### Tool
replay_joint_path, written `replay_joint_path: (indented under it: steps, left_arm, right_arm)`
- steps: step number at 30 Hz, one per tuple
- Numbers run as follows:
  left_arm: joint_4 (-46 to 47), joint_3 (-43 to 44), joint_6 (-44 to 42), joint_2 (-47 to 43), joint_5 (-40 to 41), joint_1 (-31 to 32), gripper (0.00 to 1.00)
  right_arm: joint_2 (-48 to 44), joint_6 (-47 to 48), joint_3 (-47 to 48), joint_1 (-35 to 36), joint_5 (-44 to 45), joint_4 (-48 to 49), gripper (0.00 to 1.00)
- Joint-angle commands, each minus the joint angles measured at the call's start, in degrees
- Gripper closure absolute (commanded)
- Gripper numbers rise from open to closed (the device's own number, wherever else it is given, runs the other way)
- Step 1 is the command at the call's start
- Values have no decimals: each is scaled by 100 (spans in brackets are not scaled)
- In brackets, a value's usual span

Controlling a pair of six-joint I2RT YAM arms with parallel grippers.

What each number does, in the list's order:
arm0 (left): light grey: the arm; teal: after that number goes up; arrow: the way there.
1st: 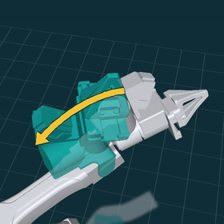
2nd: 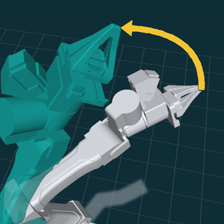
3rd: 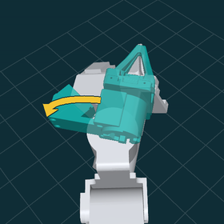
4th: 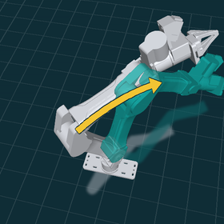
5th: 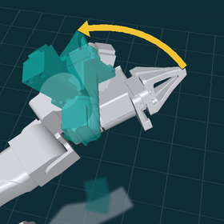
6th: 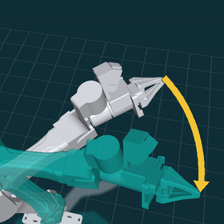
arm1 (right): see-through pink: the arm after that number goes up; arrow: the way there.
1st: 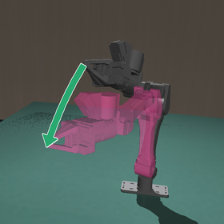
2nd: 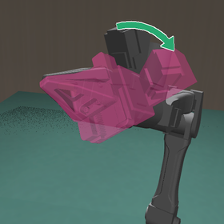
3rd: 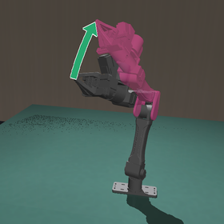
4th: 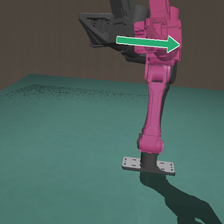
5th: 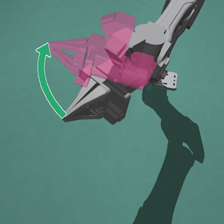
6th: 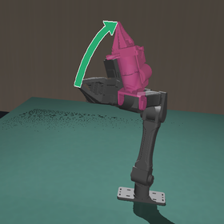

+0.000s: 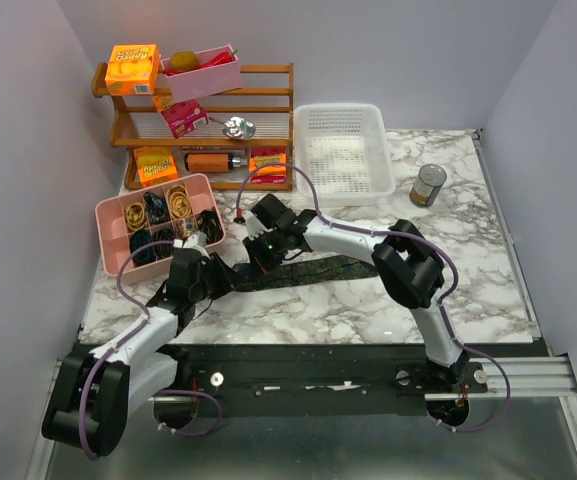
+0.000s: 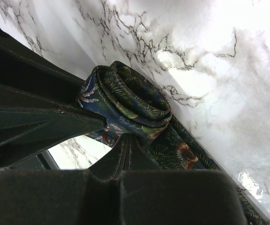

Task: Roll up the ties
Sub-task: Roll the tie at the center of the board.

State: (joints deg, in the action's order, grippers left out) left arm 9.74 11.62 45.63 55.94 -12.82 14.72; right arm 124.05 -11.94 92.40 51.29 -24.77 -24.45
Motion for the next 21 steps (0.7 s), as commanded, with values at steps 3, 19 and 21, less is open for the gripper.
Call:
replay_joint_path:
  steps: [3,19,21]
  left_arm:
    - [-938,657,-484,364,8,-22,67]
    - [-2625,1817,-827,715,886,496,76]
    - [-2828,2010,-819,812,1088,733,76]
  right_arm:
    - [75,-44,32,-57,201,-25,99]
    - [322,-177,226,-49,184,36,99]
    - [322,-185,235,-49,175,37,99]
